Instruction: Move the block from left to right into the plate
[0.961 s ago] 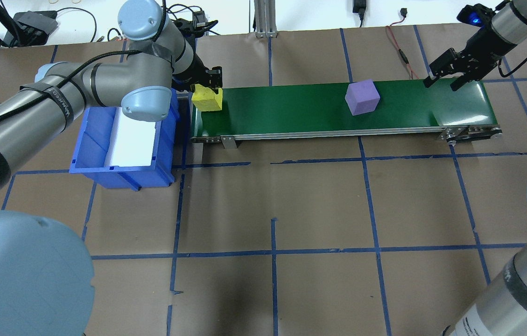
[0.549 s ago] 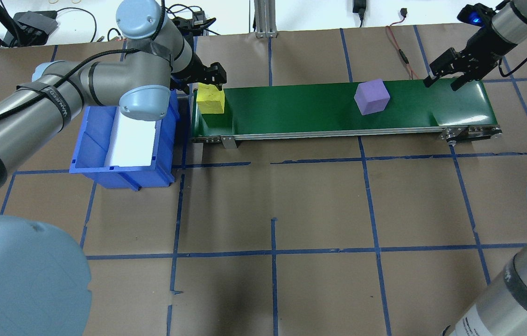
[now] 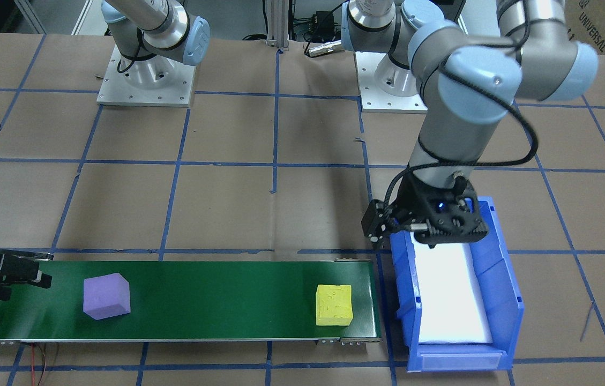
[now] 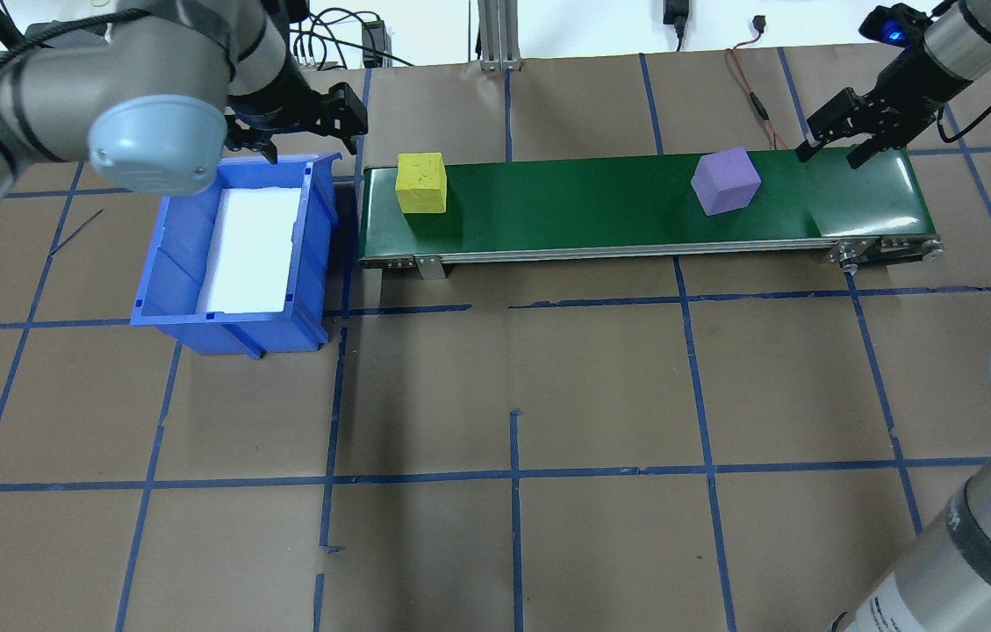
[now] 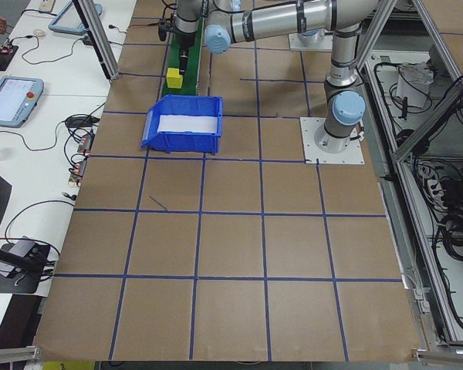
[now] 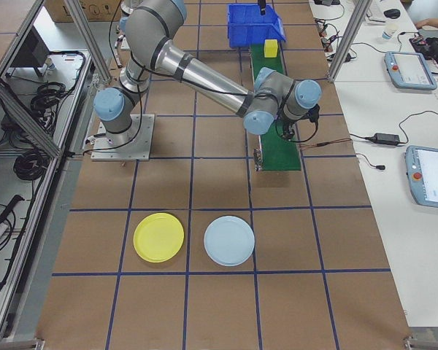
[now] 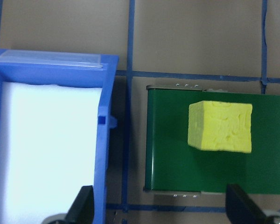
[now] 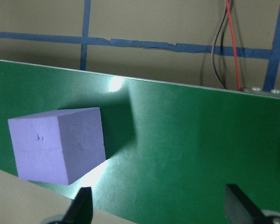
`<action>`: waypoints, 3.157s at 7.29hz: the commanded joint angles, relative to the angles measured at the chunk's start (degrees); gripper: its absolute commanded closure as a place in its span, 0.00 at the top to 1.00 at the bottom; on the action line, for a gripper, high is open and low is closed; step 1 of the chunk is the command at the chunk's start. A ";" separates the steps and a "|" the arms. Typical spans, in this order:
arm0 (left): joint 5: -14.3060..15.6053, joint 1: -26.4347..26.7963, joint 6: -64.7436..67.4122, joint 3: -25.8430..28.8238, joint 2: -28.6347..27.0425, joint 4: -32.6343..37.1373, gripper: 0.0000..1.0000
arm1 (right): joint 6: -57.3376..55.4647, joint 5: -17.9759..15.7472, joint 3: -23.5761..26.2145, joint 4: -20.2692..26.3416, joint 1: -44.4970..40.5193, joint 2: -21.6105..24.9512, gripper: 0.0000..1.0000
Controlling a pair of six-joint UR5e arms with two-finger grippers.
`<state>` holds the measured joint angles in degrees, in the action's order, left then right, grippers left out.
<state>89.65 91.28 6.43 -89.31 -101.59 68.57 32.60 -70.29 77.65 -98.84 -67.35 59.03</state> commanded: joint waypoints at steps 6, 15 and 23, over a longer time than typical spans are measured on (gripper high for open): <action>-0.01 -3.65 -0.01 -1.22 13.35 20.28 1.00 | -3.33 -0.02 2.77 -4.86 -2.97 0.73 0.97; 0.17 -3.65 -0.01 -1.83 13.35 20.64 1.00 | -4.56 -14.85 8.93 -14.97 -3.67 2.48 0.21; -0.01 -4.00 -2.21 -1.92 12.91 19.84 0.41 | 23.15 -22.18 8.58 -12.33 32.58 -0.12 0.13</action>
<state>89.54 87.30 4.20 -91.24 -88.65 88.46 47.73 -93.65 86.17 -110.29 -42.13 61.79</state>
